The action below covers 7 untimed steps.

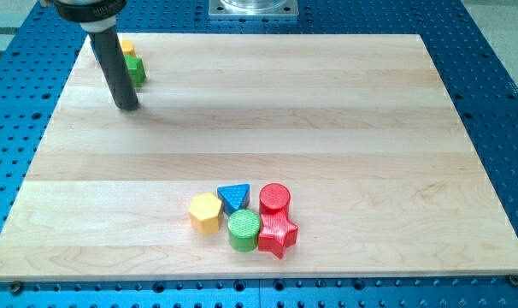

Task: Move the green star vertically top to the triangle

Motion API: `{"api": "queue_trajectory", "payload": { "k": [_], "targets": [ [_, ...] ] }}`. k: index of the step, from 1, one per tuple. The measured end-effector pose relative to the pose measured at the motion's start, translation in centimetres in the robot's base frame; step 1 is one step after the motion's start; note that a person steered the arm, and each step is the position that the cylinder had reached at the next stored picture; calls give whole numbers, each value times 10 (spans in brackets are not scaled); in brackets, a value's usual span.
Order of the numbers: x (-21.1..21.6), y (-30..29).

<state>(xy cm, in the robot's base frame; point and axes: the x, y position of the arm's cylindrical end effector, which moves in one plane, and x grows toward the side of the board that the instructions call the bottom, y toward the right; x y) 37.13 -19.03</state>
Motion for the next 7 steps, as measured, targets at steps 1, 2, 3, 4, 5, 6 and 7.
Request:
{"api": "queue_trajectory", "payload": {
  "k": [1,2,3,4,5,6,7],
  "targets": [
    [-8,-61],
    [-55,-87],
    [-62,-36],
    [-64,19],
    [-93,19],
    [-97,46],
    [-80,117]
  ]
}}
